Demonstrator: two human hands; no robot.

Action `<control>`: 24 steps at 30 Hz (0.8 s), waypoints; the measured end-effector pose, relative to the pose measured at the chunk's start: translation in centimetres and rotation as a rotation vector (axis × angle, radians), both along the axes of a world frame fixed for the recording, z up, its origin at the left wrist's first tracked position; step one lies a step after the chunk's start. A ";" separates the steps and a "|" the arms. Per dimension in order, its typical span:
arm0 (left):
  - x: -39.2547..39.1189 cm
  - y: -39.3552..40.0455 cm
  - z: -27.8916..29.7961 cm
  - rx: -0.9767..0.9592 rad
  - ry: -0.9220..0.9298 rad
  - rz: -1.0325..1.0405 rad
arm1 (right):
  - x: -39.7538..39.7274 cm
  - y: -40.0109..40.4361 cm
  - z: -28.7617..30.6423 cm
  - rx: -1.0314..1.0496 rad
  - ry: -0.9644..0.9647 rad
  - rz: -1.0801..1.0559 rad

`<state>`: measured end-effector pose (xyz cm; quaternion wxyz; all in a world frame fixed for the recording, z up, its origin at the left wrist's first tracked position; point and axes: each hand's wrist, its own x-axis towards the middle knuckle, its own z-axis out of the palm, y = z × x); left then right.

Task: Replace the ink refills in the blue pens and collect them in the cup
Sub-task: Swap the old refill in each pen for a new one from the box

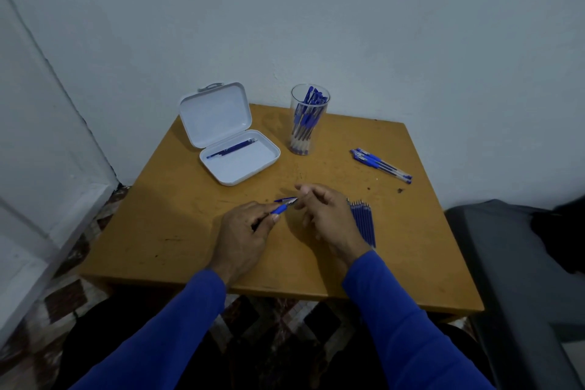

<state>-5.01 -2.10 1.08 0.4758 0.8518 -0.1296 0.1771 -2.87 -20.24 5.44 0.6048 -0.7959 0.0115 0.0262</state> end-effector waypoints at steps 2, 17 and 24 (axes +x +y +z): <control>0.0 0.0 0.1 -0.017 -0.003 0.007 | 1.3 0.1 -0.5 -0.216 -0.055 -0.040; 0.0 -0.2 0.0 -0.027 0.046 -0.003 | 1.5 -0.3 0.5 -0.150 0.026 -0.033; 0.0 -0.2 0.2 0.003 0.039 -0.019 | 0.1 -1.3 1.8 0.211 0.061 -0.039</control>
